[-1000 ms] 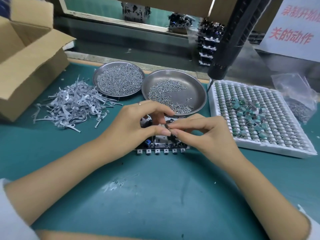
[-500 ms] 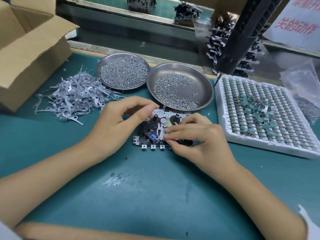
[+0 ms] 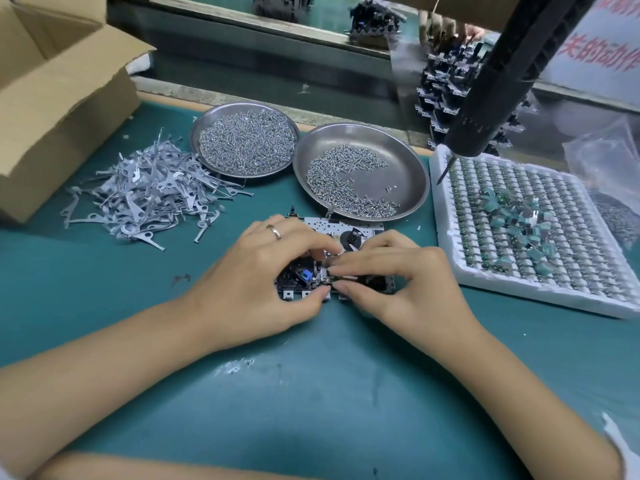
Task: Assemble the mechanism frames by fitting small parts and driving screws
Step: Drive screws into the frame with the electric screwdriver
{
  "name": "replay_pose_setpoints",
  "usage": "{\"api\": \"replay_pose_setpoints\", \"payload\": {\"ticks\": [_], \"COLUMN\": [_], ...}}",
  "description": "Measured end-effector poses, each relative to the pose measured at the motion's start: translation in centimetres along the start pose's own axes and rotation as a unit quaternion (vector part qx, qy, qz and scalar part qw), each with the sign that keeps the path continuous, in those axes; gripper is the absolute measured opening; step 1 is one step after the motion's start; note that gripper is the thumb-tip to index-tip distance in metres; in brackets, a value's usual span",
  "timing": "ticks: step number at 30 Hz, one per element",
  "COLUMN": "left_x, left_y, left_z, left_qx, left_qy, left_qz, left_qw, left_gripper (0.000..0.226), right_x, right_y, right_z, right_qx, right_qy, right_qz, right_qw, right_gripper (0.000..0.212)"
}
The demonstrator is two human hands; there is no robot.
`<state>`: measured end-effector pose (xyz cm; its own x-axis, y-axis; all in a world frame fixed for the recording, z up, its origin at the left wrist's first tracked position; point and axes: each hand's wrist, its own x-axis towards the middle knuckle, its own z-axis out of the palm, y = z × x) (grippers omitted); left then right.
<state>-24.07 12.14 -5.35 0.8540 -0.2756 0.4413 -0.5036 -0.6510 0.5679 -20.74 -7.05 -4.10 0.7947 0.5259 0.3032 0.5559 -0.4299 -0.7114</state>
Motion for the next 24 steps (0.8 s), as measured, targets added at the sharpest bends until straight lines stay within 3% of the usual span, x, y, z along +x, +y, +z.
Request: {"api": "replay_pose_setpoints", "payload": {"ticks": [7,14,17,21,24], "left_x": [0.1,0.5,0.6,0.6,0.6], "left_y": [0.1,0.3,0.2,0.0,-0.1], "left_z": [0.3,0.3,0.2,0.2,0.2], "left_qx": [0.0,-0.013,-0.022,-0.032,-0.042], "left_qy": [0.01,0.016,0.016,0.016,0.02], "left_qz": [0.003,-0.006,-0.008,-0.013,-0.015], "left_qw": [1.0,1.0,1.0,0.999,0.999], "left_gripper": [0.036,0.03,0.022,0.02,0.022], "right_x": [0.2,0.2,0.4,2.5,5.5], "right_y": [-0.6,-0.5,-0.9,-1.7,-2.5], "right_z": [0.0,-0.3,-0.8,-3.3,-6.4], "right_qx": [0.031,0.03,0.044,0.032,0.028], "right_qy": [-0.007,0.012,0.137,0.402,0.427], "right_qz": [0.023,0.019,0.001,0.004,0.04], "right_qw": [0.999,0.999,0.99,0.915,0.903], "right_gripper": [0.013,0.016,0.014,0.028,0.066]}}
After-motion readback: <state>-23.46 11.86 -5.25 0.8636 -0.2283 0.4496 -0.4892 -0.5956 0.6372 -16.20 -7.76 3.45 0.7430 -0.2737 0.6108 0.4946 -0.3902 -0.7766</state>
